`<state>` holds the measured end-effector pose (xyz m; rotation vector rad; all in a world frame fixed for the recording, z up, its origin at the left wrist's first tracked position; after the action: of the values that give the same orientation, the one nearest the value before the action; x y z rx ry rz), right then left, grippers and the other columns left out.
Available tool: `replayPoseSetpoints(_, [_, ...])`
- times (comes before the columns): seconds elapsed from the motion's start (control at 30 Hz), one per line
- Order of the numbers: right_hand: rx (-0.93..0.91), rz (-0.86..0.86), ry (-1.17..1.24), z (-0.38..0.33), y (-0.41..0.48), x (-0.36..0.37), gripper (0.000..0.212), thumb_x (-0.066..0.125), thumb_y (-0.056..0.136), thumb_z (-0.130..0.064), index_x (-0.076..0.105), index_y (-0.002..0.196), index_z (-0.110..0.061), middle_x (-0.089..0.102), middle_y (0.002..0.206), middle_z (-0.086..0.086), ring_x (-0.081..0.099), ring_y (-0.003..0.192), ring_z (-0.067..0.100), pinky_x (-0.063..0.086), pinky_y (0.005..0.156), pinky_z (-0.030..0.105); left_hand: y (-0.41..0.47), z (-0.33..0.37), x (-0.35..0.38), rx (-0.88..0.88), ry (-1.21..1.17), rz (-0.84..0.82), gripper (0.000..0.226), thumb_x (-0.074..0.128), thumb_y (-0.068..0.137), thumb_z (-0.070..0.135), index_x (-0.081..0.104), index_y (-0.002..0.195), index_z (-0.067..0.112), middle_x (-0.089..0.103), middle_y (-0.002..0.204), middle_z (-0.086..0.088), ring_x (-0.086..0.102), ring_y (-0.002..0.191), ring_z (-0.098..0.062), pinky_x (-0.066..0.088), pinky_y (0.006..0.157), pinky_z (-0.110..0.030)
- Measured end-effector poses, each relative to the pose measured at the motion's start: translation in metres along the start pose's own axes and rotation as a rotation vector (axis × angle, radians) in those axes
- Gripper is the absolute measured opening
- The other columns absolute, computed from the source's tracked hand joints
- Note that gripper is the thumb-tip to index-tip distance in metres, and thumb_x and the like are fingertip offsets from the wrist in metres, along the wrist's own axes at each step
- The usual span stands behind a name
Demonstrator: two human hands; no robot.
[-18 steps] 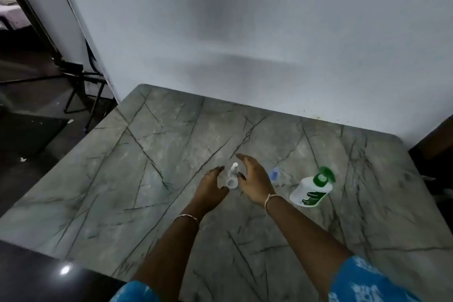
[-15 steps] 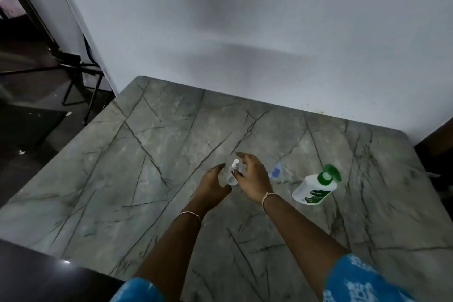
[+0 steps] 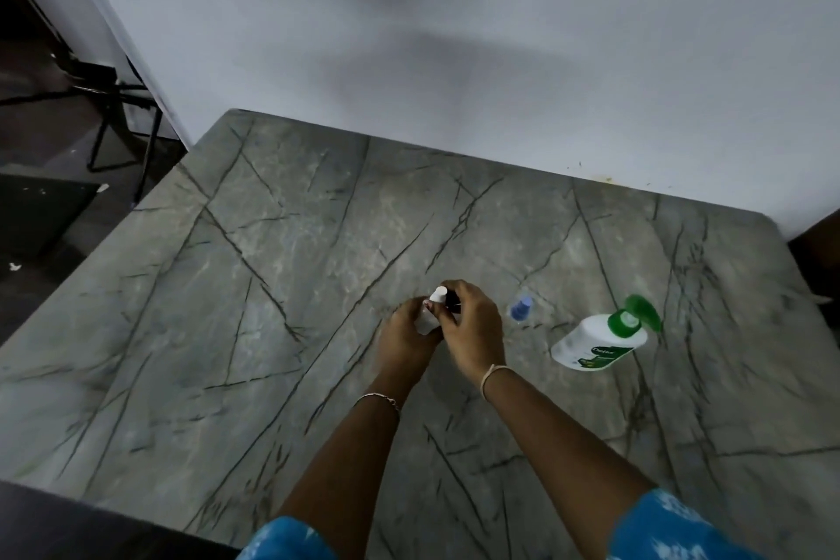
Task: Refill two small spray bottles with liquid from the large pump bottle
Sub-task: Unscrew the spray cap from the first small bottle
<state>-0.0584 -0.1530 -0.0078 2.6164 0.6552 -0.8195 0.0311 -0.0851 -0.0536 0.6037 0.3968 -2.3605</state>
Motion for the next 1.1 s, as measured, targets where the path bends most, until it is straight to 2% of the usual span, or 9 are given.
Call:
replayPoseSetpoints(0.2, [-0.141,0.005,-0.089,-0.012,0.007,-0.008,0.019,0.066,0.087,-0.012,0.066,0.105,-0.006,0.068,0.097,0.009,0.064,0.089,0.023,0.054,0.08,0.034,0.004,0.0,-0.001,0.034,-0.049,-0.101,0.038,0.073,0.074,0.031,0.065,0.109,0.019,0.07,0.099,0.003,0.065,0.092,-0.013,0.054,0.08,-0.038])
replayPoseSetpoints(0.37, [-0.22,-0.011,-0.104,-0.02,0.006,-0.015,0.013,0.067,0.087,-0.014,0.068,0.098,-0.008,0.068,0.091,0.008,0.064,0.081,0.021,0.055,0.074,0.034,0.006,0.001,-0.004,0.052,-0.084,-0.21,0.036,0.077,0.075,0.021,0.065,0.108,0.012,0.07,0.1,-0.004,0.064,0.094,-0.016,0.051,0.081,-0.028])
replayPoseSetpoints(0.53, [-0.247,-0.093,-0.108,-0.024,0.005,-0.014,0.02,0.072,0.081,-0.013,0.069,0.099,-0.007,0.07,0.094,0.009,0.066,0.083,0.024,0.056,0.077,0.037,0.003,0.008,-0.015,0.072,-0.116,-0.338,0.031,0.078,0.074,0.011,0.066,0.102,0.013,0.07,0.097,-0.005,0.066,0.094,-0.018,0.053,0.082,-0.03])
replayPoseSetpoints(0.63, [-0.164,-0.154,-0.033,-0.022,0.006,-0.012,0.019,0.072,0.082,-0.013,0.068,0.1,-0.012,0.071,0.095,0.004,0.067,0.086,0.017,0.057,0.08,0.035,0.001,0.011,-0.019,0.074,-0.103,-0.367,0.029,0.079,0.073,0.014,0.067,0.099,0.015,0.07,0.096,-0.003,0.066,0.089,-0.012,0.052,0.078,-0.021])
replayPoseSetpoints(0.77, [-0.009,-0.097,0.28,-0.034,0.004,-0.014,0.009,0.065,0.087,-0.011,0.06,0.087,-0.018,0.065,0.082,-0.004,0.062,0.078,0.005,0.052,0.074,0.025,-0.001,0.024,-0.022,0.153,0.015,-0.301,0.033,0.08,0.071,0.02,0.068,0.099,0.009,0.071,0.092,-0.006,0.067,0.086,-0.019,0.056,0.08,-0.036])
replayPoseSetpoints(0.87, [0.169,0.118,0.502,-0.043,0.001,-0.017,0.036,0.056,0.094,-0.03,0.047,0.06,-0.024,0.044,0.056,-0.008,0.041,0.055,0.009,0.036,0.059,0.03,-0.01,0.04,-0.015,0.225,0.081,-0.313,0.026,0.076,0.073,0.012,0.066,0.096,0.004,0.069,0.089,-0.004,0.06,0.071,-0.003,0.05,0.068,-0.011])
replayPoseSetpoints(0.93, [0.221,0.235,0.585,-0.043,0.0,-0.018,0.05,0.05,0.095,-0.038,0.042,0.047,-0.026,0.034,0.047,-0.01,0.032,0.049,0.011,0.028,0.055,0.031,-0.015,0.045,-0.012,0.247,0.081,-0.308,0.022,0.075,0.074,0.007,0.067,0.093,0.003,0.067,0.082,-0.002,0.052,0.063,0.006,0.042,0.06,-0.003])
replayPoseSetpoints(1.03, [0.232,0.231,0.631,-0.042,0.002,-0.016,0.053,0.047,0.089,-0.049,0.035,0.044,-0.024,0.029,0.045,-0.008,0.027,0.046,0.013,0.025,0.053,0.031,-0.022,0.041,-0.011,0.246,0.086,-0.315,0.021,0.076,0.074,0.011,0.067,0.091,0.004,0.062,0.075,0.006,0.052,0.061,0.007,0.042,0.061,-0.004])
replayPoseSetpoints(1.1, [0.21,0.136,0.633,-0.04,0.004,-0.013,0.052,0.047,0.091,-0.047,0.032,0.047,-0.025,0.027,0.045,-0.007,0.025,0.044,0.011,0.023,0.049,0.028,-0.024,0.037,-0.01,0.229,0.079,-0.346,0.023,0.076,0.075,0.016,0.067,0.093,0.007,0.067,0.081,0.002,0.06,0.069,-0.004,0.049,0.068,-0.014])
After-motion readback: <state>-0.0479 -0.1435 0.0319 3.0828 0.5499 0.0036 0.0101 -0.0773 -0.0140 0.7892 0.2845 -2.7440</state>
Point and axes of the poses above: each hand's wrist, its own y-axis towards the middle knuckle, its own x-axis out of the palm, z = x × y, the point moved 6 cm from there along y, towards the middle knuckle
